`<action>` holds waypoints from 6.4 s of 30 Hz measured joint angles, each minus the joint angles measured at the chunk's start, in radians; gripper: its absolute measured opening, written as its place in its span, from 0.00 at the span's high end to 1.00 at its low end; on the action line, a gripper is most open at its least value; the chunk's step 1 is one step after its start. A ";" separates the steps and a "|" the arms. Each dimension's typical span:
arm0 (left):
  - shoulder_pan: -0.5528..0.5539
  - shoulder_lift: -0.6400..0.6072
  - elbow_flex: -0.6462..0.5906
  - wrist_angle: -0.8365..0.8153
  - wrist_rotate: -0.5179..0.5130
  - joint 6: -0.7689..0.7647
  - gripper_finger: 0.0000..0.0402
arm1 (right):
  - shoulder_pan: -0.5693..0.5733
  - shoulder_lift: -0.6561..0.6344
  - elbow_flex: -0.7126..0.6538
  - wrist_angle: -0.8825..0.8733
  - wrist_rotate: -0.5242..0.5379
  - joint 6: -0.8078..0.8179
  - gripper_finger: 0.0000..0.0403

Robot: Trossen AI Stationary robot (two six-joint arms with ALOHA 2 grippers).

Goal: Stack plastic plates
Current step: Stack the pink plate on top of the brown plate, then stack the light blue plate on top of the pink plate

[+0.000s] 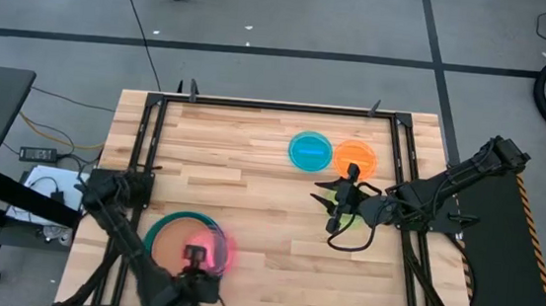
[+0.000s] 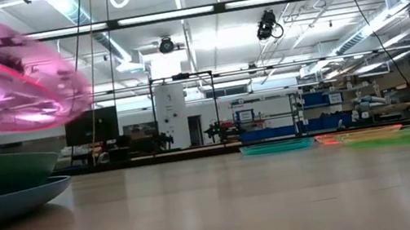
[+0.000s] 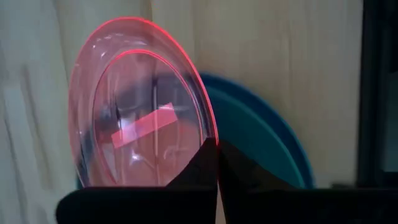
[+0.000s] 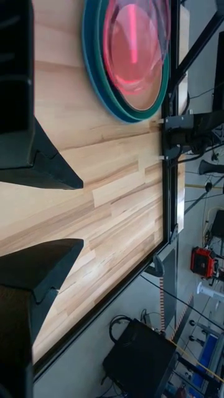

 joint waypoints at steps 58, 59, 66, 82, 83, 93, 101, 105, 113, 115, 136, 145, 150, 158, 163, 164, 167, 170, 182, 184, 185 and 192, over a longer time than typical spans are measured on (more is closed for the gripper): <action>-0.025 0.000 -0.115 0.032 0.035 -0.473 0.65 | -0.178 0.000 0.000 0.110 -0.242 -0.115 0.63; -0.019 0.000 -0.115 0.036 0.036 -0.474 0.65 | -0.178 0.000 0.000 0.110 -0.242 -0.115 0.63; 0.057 0.000 -0.113 0.060 0.042 -0.343 0.65 | -0.178 0.000 0.000 0.114 -0.244 -0.106 0.63; 0.203 0.000 -0.113 0.076 -0.110 0.233 0.65 | -0.116 0.000 -0.080 0.023 -0.223 0.146 0.63; 0.209 0.000 -0.113 0.081 -0.131 0.268 0.65 | -0.106 0.000 -0.080 0.000 -0.207 0.164 0.63; 0.285 0.000 -0.140 0.353 -0.184 0.675 0.65 | -0.034 0.000 -0.080 -0.286 -0.069 0.421 0.63; 0.339 0.001 -0.186 0.477 -0.182 0.822 0.65 | -0.080 -0.003 -0.061 -0.389 -0.076 0.423 0.63; 0.362 0.001 -0.222 0.509 -0.182 0.824 0.65 | -0.177 -0.004 -0.047 -0.402 -0.146 0.358 0.67; 0.378 0.001 -0.254 0.591 -0.183 0.872 0.65 | -0.475 -0.002 -0.045 -0.334 -0.421 0.210 0.73; 0.378 0.001 -0.253 0.597 -0.183 0.878 0.66 | -0.526 -0.002 -0.046 -0.327 -0.460 0.156 0.73; 0.386 -0.008 -0.352 0.830 -0.129 1.013 0.74 | -0.993 0.264 0.026 -0.242 -0.733 -0.005 0.72; 0.423 -0.107 -0.523 0.982 -0.124 1.019 0.74 | -1.111 0.467 0.200 -0.288 -0.821 -0.121 0.69; 0.457 -0.234 -0.676 1.129 -0.104 1.018 0.74 | -1.156 0.568 0.302 -0.372 -0.860 -0.180 0.61; 0.521 -0.407 -0.912 1.393 -0.057 1.000 0.74 | -1.210 0.711 0.463 -0.533 -0.904 -0.240 0.54; 0.560 -0.473 -1.034 1.572 0.033 0.965 0.74 | -1.243 0.785 0.546 -0.608 -0.967 -0.269 0.57; 0.566 -0.480 -1.049 1.599 0.038 0.954 0.74 | -1.248 0.797 0.558 -0.639 -0.973 -0.273 0.58; 0.574 -0.493 -1.071 1.614 0.041 0.936 0.74 | -1.250 0.828 0.575 -0.680 -0.982 -0.294 0.61; 0.574 -0.493 -1.075 1.618 0.042 0.926 0.74 | -1.241 0.842 0.574 -0.708 -0.990 -0.315 0.64; 0.590 -0.490 -1.074 1.624 0.044 0.826 0.74 | -1.236 0.845 0.575 -0.730 -0.993 -0.307 0.86; 0.593 -0.490 -1.074 1.609 0.043 0.848 0.74 | -1.236 0.845 0.575 -0.729 -1.010 -0.295 0.90; 0.595 -0.489 -1.074 1.603 0.042 0.856 0.74 | -1.236 0.845 0.575 -0.729 -1.023 -0.291 0.91; 0.585 -0.488 -1.074 1.615 -0.078 0.959 0.71 | -1.233 0.842 0.581 -0.760 -1.123 -0.287 0.98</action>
